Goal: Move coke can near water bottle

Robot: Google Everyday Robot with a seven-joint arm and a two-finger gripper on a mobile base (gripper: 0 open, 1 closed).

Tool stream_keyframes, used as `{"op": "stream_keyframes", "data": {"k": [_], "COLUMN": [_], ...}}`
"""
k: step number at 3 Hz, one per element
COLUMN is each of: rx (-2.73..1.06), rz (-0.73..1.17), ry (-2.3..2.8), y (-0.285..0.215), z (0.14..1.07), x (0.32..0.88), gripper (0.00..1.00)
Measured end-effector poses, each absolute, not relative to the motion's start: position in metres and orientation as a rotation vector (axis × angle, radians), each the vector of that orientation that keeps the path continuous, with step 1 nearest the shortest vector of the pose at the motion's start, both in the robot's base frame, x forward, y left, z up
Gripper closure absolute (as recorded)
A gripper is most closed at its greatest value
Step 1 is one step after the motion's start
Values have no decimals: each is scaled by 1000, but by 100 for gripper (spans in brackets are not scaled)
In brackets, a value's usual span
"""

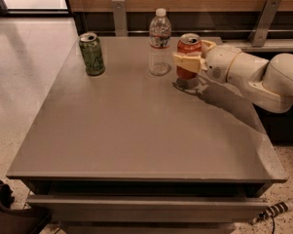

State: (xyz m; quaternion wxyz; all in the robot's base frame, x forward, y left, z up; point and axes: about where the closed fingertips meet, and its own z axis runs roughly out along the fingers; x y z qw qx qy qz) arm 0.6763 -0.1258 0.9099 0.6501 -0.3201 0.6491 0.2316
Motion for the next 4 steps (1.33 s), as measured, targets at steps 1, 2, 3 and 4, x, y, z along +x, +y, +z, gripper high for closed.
{"op": "stream_keyframes", "data": {"k": [1,2,3,4], "rx": [-694,-649,-650,-654], "rz": [515,537,541,547], "ry": [1486,1478,1476,1473], "y": [-135,-140,-138,-133], "z": [899,884,883,884], "x": [685,691,692,692], "gripper": [100,100,85,47]}}
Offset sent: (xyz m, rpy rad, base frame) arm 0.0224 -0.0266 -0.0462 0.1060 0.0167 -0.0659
